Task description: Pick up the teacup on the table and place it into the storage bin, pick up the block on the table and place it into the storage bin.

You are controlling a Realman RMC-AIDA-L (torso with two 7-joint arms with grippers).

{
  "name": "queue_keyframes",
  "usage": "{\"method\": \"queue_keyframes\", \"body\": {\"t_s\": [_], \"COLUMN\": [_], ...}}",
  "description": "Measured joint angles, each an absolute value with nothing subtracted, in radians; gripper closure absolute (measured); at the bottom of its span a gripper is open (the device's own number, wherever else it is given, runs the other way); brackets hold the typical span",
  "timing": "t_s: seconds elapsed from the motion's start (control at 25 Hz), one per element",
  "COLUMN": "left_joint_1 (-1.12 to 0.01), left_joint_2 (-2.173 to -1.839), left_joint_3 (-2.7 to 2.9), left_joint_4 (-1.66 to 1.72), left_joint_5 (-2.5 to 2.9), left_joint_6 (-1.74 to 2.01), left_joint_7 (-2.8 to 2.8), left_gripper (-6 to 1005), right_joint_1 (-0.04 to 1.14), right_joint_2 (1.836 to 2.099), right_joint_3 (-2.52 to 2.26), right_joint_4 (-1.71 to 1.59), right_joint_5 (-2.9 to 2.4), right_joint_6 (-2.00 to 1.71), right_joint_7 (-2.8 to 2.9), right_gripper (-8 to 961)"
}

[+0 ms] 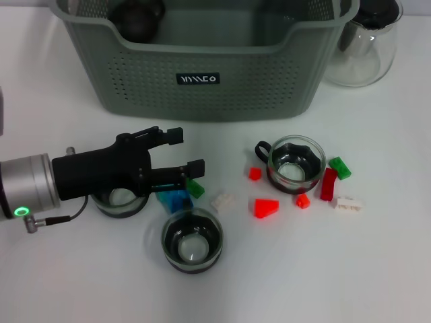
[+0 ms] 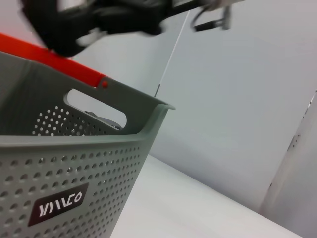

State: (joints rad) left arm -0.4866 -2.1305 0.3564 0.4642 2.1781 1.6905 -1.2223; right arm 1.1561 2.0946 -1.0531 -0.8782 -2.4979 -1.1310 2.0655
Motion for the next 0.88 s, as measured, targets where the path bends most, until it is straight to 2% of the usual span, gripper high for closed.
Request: {"method": "queue_keyframes", "body": {"t_s": [0.4, 0.88], "left_joint_1": [-0.491, -0.491], "left_joint_2": [-2.134, -2.138], "left_joint_3": [0.357, 0.357], "left_joint_4": [0.463, 0.462], "left_joint_5": [2.175, 2.172], "left_joint_6": [1.692, 1.687], "left_joint_7": [-1.224, -1.219], "left_gripper": [98, 98], "right_joint_1": [1.248, 1.245], "right_joint_2": [2.101, 2.1], "right_joint_3": [-1.321, -1.358], "right_joint_4": [-0.599, -0.523], "right_joint_5": [-2.584, -2.628], "right_joint_6": [-0.787, -0.7], "right_joint_7": [2.208, 2.217], "right_gripper": [826, 809]}}
